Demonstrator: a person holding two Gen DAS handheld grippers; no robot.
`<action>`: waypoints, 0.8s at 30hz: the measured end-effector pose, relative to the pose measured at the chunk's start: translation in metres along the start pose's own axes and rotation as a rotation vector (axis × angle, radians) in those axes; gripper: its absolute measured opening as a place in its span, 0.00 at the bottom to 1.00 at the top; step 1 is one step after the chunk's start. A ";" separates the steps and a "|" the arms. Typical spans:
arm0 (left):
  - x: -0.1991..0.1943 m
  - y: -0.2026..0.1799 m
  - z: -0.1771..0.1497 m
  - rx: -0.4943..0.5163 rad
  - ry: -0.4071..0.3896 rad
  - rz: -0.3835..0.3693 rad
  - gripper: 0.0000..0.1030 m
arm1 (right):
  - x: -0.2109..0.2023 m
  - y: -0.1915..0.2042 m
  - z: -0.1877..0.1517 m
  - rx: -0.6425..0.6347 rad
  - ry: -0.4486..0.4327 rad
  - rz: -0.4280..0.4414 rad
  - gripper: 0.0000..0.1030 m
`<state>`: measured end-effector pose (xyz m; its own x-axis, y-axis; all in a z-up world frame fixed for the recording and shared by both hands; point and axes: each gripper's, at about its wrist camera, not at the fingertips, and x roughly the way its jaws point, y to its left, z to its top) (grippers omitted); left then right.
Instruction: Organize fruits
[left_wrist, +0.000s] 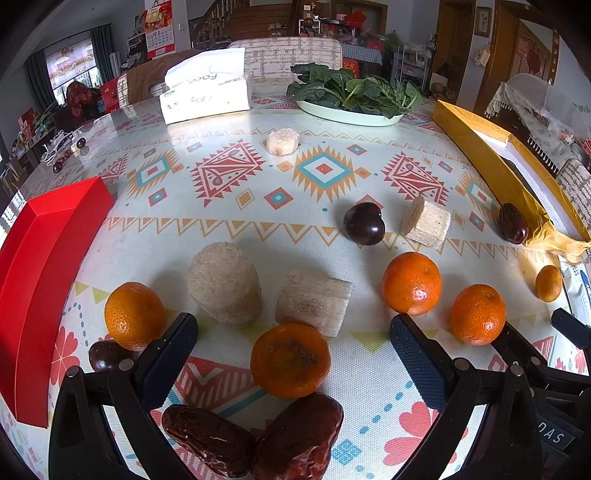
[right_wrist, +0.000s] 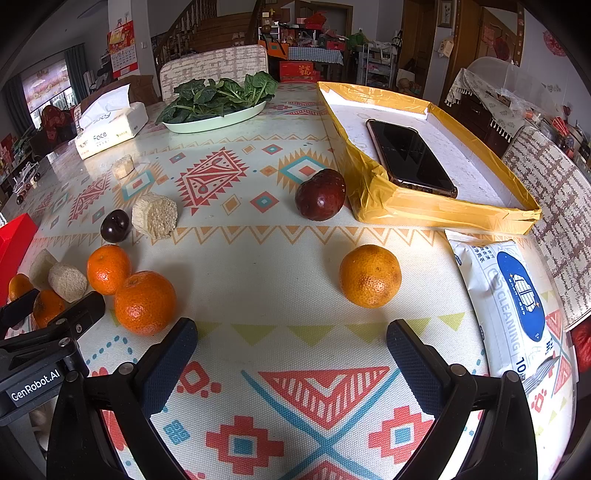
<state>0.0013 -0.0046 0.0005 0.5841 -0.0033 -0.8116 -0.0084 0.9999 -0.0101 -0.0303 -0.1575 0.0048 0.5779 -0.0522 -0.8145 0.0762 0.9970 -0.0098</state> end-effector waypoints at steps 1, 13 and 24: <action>0.000 0.001 0.000 0.000 0.000 0.000 1.00 | 0.000 0.000 0.000 0.000 0.000 0.000 1.00; -0.008 0.001 -0.009 0.088 0.050 -0.060 1.00 | -0.006 -0.011 -0.005 0.006 0.063 0.008 1.00; -0.073 0.045 -0.015 0.055 -0.075 -0.202 0.88 | -0.015 -0.005 -0.017 -0.003 0.066 0.006 0.99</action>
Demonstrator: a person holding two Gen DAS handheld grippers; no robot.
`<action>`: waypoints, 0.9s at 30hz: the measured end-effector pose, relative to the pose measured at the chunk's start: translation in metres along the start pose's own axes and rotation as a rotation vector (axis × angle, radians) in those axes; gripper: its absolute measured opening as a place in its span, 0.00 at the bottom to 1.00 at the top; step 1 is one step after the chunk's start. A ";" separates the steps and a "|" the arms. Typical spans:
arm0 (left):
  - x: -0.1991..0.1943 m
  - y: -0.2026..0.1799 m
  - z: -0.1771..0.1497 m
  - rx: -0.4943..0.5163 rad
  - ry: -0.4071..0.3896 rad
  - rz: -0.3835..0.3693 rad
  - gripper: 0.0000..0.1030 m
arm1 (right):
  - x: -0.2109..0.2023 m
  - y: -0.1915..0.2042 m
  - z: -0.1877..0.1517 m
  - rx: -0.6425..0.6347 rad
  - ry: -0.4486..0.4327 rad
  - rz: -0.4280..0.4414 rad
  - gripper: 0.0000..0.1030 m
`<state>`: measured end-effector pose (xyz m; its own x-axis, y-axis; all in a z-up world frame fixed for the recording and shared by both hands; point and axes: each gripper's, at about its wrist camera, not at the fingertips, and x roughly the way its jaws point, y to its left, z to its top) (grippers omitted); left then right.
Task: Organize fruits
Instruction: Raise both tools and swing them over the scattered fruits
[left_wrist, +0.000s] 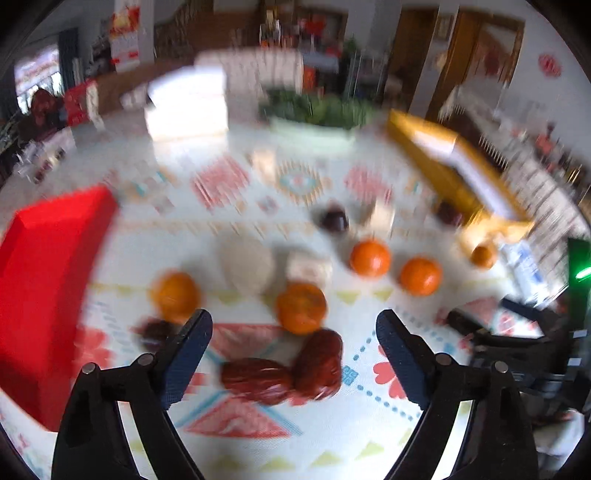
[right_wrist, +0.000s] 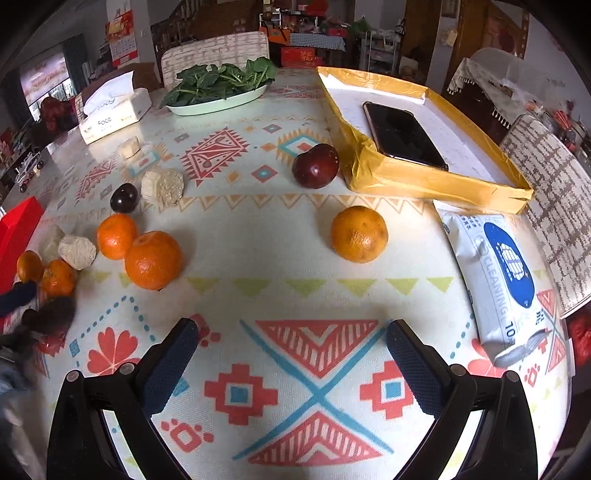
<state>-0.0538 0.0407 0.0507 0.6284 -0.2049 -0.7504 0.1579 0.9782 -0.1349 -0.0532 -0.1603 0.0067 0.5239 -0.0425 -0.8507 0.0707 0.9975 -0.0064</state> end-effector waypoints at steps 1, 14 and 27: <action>-0.023 0.009 0.001 -0.004 -0.059 -0.010 0.88 | -0.002 0.000 -0.002 0.005 -0.002 0.001 0.95; -0.189 0.101 -0.029 -0.197 -0.488 -0.028 0.88 | -0.115 -0.008 -0.015 0.172 -0.330 0.204 0.86; -0.302 0.145 -0.002 -0.204 -0.761 -0.010 0.88 | -0.206 -0.043 0.026 0.184 -0.483 0.069 0.84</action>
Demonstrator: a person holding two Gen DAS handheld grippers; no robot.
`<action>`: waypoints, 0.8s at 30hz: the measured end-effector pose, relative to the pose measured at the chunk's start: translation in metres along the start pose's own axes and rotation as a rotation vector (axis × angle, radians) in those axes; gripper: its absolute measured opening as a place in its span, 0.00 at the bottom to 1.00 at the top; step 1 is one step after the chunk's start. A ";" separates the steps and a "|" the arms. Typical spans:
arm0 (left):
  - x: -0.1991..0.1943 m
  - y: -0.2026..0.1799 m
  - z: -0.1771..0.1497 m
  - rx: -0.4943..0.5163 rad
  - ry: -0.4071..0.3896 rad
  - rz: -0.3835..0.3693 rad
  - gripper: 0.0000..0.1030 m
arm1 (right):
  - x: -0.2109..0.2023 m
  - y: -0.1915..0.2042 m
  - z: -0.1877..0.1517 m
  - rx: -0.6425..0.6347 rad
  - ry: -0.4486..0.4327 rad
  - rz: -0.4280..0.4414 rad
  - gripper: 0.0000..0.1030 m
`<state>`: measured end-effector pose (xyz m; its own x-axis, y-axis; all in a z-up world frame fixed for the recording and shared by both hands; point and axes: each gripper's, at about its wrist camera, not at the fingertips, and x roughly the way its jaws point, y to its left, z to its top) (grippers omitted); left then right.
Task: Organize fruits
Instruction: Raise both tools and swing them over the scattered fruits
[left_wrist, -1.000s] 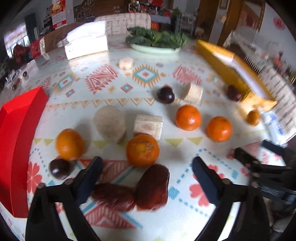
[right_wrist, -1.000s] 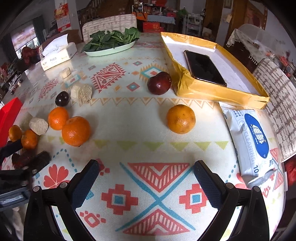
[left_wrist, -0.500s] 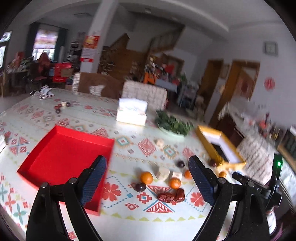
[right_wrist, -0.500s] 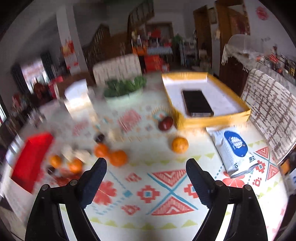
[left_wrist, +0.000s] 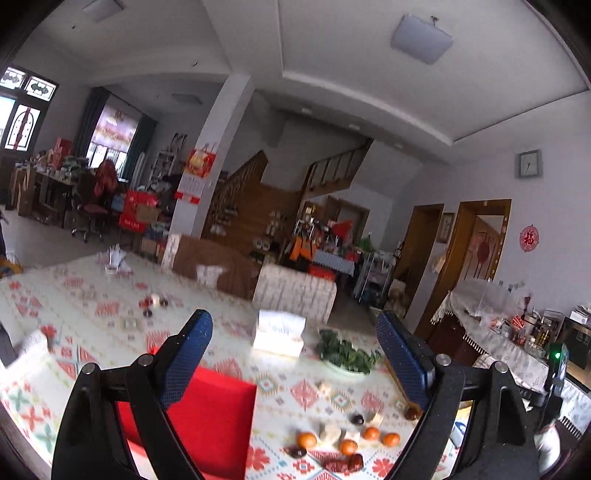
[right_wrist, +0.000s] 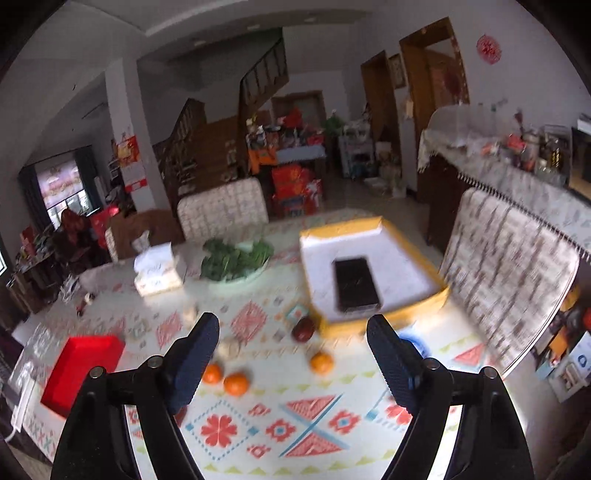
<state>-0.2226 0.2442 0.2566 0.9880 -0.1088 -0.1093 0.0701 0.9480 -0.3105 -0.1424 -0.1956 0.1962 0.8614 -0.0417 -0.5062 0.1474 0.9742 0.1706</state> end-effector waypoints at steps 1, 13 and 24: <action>-0.001 0.000 0.010 0.015 -0.004 0.004 0.88 | -0.007 -0.002 0.010 -0.002 -0.010 -0.005 0.84; 0.025 -0.004 0.165 0.266 0.094 0.237 0.88 | -0.117 -0.001 0.178 -0.071 -0.154 -0.075 0.84; 0.114 -0.015 0.047 0.252 0.375 0.044 0.89 | -0.018 0.012 0.123 -0.053 0.089 0.132 0.91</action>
<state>-0.1048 0.2320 0.2929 0.8761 -0.1232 -0.4661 0.1059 0.9924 -0.0633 -0.0965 -0.2101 0.3112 0.8246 0.1051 -0.5558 0.0080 0.9803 0.1972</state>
